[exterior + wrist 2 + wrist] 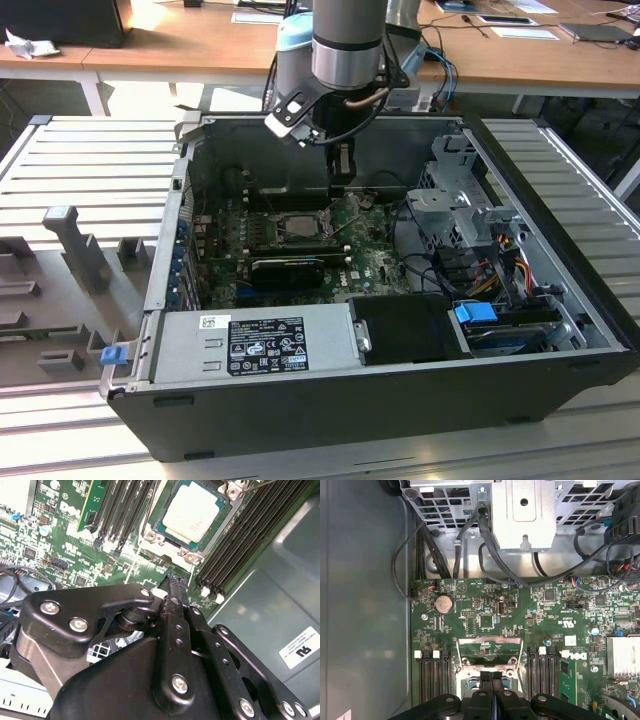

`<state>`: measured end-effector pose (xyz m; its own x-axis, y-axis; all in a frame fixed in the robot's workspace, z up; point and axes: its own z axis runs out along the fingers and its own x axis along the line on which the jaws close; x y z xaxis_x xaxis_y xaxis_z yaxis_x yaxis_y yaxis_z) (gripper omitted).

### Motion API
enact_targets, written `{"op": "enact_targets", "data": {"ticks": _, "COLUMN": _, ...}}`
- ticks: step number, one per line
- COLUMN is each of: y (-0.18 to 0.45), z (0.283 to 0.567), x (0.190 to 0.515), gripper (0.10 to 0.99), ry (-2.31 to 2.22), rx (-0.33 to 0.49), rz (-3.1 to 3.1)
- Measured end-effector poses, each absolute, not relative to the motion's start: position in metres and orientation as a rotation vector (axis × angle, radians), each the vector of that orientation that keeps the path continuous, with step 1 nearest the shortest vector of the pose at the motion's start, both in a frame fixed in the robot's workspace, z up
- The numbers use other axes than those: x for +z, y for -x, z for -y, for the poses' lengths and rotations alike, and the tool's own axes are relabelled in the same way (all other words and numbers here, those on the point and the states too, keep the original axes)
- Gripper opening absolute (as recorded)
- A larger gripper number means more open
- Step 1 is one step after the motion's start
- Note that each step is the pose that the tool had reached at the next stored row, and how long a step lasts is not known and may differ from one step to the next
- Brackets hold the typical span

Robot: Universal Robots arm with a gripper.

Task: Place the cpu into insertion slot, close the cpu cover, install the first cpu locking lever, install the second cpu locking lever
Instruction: 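Close the cpu cover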

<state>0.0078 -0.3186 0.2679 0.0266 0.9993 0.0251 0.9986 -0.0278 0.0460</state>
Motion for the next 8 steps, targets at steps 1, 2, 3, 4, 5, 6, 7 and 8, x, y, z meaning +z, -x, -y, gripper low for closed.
{"op": "enact_targets", "data": {"ticks": 1, "y": -0.0102, "z": 0.3186, "x": 0.2679, "gripper": 0.106, "ry": -2.24, "rx": 0.078, "rz": -2.18}}
{"op": "enact_targets", "data": {"ticks": 2, "y": -0.0115, "z": 0.3186, "x": 0.268, "gripper": 0.106, "ry": -2.24, "rx": 0.078, "rz": -2.18}}
{"op": "enact_targets", "data": {"ticks": 3, "y": -0.0122, "z": 0.3186, "x": 0.268, "gripper": 0.106, "ry": -2.24, "rx": 0.078, "rz": -2.18}}
{"op": "enact_targets", "data": {"ticks": 4, "y": -0.0131, "z": 0.3186, "x": 0.268, "gripper": 0.106, "ry": -2.24, "rx": 0.078, "rz": -2.18}}
{"op": "enact_targets", "data": {"ticks": 5, "y": -0.0138, "z": 0.3186, "x": 0.268, "gripper": 0.106, "ry": -2.24, "rx": 0.078, "rz": -2.18}}
{"op": "enact_targets", "data": {"ticks": 6, "y": -0.0146, "z": 0.3186, "x": 0.268, "gripper": 0.106, "ry": -2.24, "rx": 0.078, "rz": -2.18}}
{"op": "enact_targets", "data": {"ticks": 7, "y": -0.0156, "z": 0.3186, "x": 0.268, "gripper": 0.106, "ry": -2.24, "rx": 0.078, "rz": -2.18}}
{"op": "enact_targets", "data": {"ticks": 8, "y": -0.0169, "z": 0.3186, "x": 0.268, "gripper": 0.106, "ry": -2.24, "rx": 0.078, "rz": -2.18}}
